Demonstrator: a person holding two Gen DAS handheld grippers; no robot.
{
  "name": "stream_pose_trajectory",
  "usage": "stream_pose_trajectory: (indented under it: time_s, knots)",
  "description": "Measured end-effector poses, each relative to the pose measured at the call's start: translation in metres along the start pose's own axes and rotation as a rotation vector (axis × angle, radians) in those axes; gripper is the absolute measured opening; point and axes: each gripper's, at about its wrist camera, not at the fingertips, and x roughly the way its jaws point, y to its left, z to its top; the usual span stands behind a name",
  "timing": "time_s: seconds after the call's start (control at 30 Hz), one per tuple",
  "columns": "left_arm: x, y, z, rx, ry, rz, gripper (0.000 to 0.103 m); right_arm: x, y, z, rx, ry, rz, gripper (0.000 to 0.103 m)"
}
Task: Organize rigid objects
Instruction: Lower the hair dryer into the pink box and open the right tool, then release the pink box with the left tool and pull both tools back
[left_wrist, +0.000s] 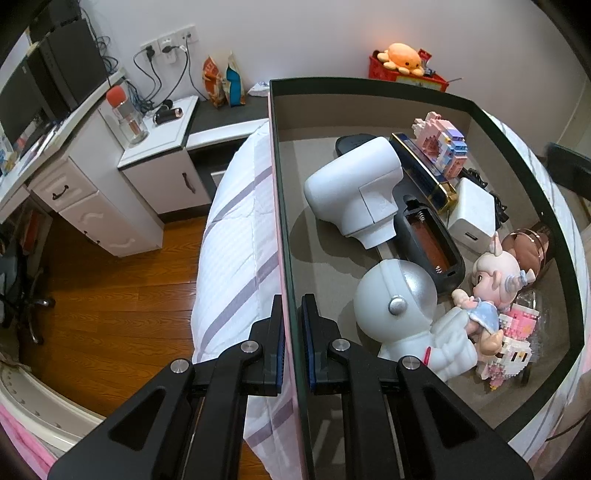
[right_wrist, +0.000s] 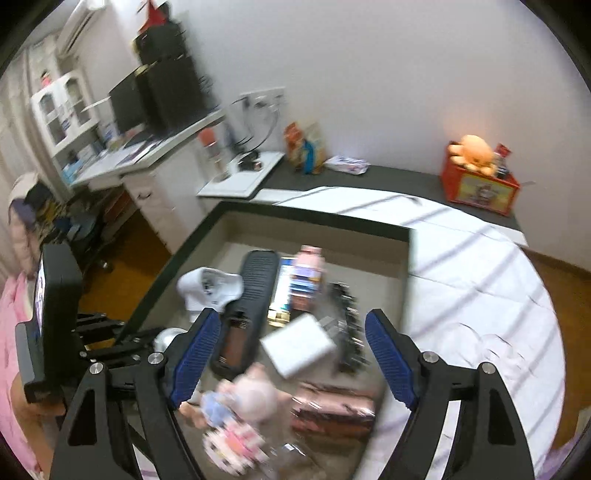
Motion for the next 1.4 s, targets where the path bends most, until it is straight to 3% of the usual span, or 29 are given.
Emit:
stream_pose_trajectory:
  time_s: [0.37,0.63,0.93,1.0,1.13,1.23,1.3,1.37,1.4]
  knots:
    - [-0.013,-0.005,-0.009,0.006,-0.009,0.022,0.009,-0.019,-0.044,-0.032,0.114,-0.002,-0.057,0.082]
    - [-0.027,-0.011,-0.011,0.013,-0.021,0.062,0.009,-0.025,-0.045,-0.042,0.119,-0.005,-0.037,0.082]
    - [-0.052,-0.026,-0.009,0.034,-0.067,0.076,0.030,-0.030,-0.030,-0.041,0.081,-0.023,-0.021,0.083]
    - [-0.057,-0.031,-0.009,0.044,-0.077,0.072,0.039,-0.031,-0.027,-0.041,0.074,-0.023,-0.030,0.085]
    - [-0.065,-0.039,-0.008,0.062,-0.091,0.054,0.046,-0.034,-0.028,-0.042,0.080,-0.024,-0.056,0.087]
    - [-0.068,-0.044,-0.007,0.072,-0.095,0.049,0.061,-0.038,-0.030,-0.043,0.097,-0.033,-0.059,0.087]
    - [-0.069,-0.048,-0.007,0.074,-0.095,0.047,0.068,-0.038,-0.029,-0.043,0.098,-0.034,-0.063,0.091]
    - [-0.069,-0.051,-0.007,0.075,-0.093,0.040,0.073,-0.037,-0.026,-0.043,0.097,-0.033,-0.075,0.103]
    - [-0.068,-0.052,-0.007,0.075,-0.090,0.037,0.075,-0.037,-0.024,-0.043,0.091,-0.037,-0.080,0.103]
